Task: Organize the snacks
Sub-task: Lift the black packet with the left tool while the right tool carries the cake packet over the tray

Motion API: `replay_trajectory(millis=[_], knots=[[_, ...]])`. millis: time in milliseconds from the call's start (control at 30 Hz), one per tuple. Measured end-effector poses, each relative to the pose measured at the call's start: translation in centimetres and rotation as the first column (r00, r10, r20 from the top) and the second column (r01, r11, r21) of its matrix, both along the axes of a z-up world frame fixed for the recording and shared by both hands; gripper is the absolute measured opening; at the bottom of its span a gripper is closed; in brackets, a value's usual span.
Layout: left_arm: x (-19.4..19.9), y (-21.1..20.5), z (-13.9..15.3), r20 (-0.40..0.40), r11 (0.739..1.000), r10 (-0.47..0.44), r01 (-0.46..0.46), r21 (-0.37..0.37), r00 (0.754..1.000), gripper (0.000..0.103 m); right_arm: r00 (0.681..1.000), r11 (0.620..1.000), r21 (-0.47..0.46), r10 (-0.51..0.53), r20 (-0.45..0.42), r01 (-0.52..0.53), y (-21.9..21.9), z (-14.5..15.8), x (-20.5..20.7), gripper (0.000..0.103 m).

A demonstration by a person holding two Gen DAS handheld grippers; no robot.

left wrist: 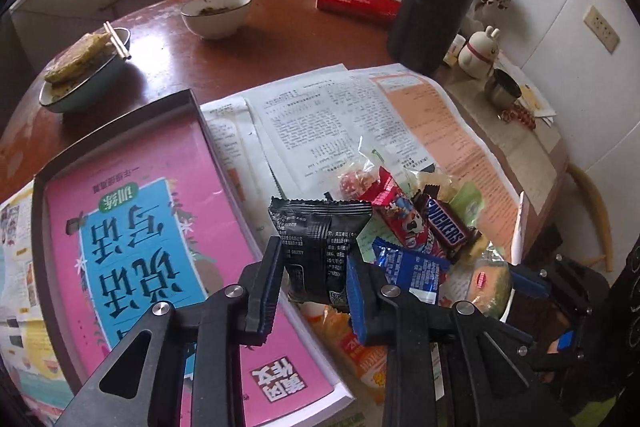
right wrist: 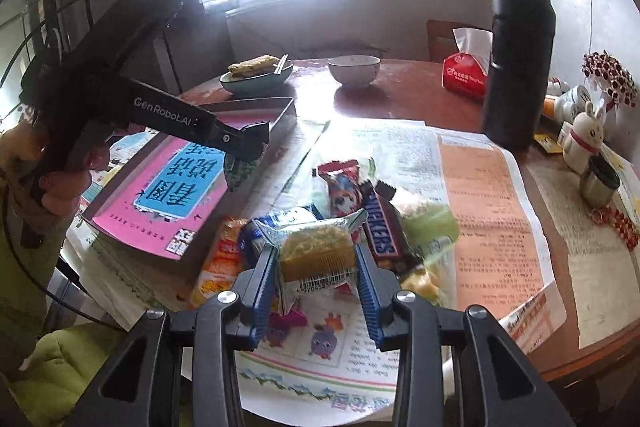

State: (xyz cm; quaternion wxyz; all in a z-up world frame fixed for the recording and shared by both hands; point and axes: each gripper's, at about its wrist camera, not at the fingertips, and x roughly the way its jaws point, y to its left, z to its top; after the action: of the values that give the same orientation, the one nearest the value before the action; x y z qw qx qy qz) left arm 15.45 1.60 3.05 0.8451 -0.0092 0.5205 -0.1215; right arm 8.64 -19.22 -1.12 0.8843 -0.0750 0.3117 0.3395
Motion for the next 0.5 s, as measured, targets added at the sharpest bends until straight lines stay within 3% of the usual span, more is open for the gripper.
replay_trajectory(millis=[267, 500], knots=[[-1.6, 2.4, 2.3, 0.067, 0.998, 0.052, -0.049, -0.042, 0.996, 0.03, 0.999, 0.999, 0.01, 0.041, 0.035, -0.041, 1.9, 1.7, -0.4, 0.039], [-4.2, 6.3, 2.4, 0.097, 0.989, 0.147, -0.149, 0.009, 0.984, 0.03, 0.989, 0.99, 0.005, 0.139, 0.056, -0.139, 5.7, 2.7, -1.5, 0.039]])
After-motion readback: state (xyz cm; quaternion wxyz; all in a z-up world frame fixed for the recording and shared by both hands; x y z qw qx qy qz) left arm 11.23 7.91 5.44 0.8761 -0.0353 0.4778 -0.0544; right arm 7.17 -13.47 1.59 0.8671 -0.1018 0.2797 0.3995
